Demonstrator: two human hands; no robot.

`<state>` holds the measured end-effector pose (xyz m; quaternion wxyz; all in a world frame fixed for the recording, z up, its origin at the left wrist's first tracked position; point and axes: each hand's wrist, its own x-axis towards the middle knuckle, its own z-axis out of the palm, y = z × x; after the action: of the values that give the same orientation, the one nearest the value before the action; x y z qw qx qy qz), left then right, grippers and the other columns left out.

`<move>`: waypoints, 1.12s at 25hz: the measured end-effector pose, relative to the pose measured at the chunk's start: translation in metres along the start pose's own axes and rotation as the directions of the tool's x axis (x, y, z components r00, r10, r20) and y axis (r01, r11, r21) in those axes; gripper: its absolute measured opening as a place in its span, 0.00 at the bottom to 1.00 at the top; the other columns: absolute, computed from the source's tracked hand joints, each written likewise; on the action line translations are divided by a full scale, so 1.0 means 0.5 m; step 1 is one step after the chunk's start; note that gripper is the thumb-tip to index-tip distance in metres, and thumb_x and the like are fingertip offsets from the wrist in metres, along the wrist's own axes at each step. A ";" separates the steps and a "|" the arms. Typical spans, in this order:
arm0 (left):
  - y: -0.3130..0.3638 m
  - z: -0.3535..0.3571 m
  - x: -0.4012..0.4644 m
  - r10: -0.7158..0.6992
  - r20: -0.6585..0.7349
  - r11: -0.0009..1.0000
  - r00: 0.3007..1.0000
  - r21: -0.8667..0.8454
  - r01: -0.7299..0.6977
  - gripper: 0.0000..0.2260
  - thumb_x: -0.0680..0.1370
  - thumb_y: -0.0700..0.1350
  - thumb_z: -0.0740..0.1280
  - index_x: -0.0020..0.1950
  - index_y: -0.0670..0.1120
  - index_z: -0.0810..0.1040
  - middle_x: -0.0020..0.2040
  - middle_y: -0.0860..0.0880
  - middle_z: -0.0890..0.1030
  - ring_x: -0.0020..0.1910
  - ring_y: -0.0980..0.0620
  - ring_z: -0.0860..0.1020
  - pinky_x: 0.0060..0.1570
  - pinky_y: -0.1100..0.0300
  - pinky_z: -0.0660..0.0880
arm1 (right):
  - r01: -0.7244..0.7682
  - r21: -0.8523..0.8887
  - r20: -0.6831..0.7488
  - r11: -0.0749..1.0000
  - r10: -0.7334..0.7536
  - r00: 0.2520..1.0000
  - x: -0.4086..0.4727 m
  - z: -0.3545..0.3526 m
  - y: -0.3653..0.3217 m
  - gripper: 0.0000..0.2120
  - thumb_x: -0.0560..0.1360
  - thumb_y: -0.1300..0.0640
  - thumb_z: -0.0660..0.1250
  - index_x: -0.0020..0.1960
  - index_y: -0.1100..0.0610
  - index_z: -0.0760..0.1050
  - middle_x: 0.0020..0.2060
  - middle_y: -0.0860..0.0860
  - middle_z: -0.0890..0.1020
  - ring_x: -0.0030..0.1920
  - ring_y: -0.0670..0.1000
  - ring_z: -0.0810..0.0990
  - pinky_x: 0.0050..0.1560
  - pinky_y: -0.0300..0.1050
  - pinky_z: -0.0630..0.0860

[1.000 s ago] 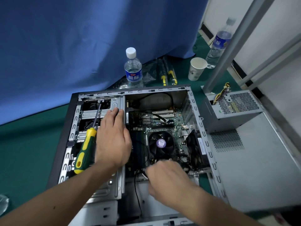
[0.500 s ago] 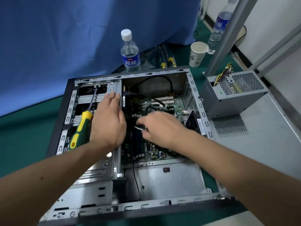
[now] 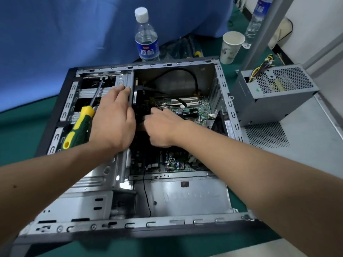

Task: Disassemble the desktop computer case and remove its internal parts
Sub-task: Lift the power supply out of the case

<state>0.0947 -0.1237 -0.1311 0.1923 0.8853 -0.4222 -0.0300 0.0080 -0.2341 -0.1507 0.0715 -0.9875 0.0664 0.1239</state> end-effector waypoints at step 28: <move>-0.006 0.003 0.003 0.012 -0.032 1.000 0.999 -0.011 -0.012 0.21 0.83 0.43 0.54 0.76 0.41 0.64 0.76 0.43 0.63 0.76 0.47 0.59 0.75 0.52 0.57 | 0.016 -0.107 -0.019 0.994 -0.018 1.000 0.056 0.020 0.003 0.18 0.80 0.49 0.62 0.67 0.54 0.72 0.64 0.55 0.74 0.65 0.56 0.72 0.51 0.48 0.70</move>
<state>0.0975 -0.1234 -0.1333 0.2043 0.8821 -0.4241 -0.0169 0.0320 -0.2373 -0.1676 0.0189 -0.9916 0.0520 0.1167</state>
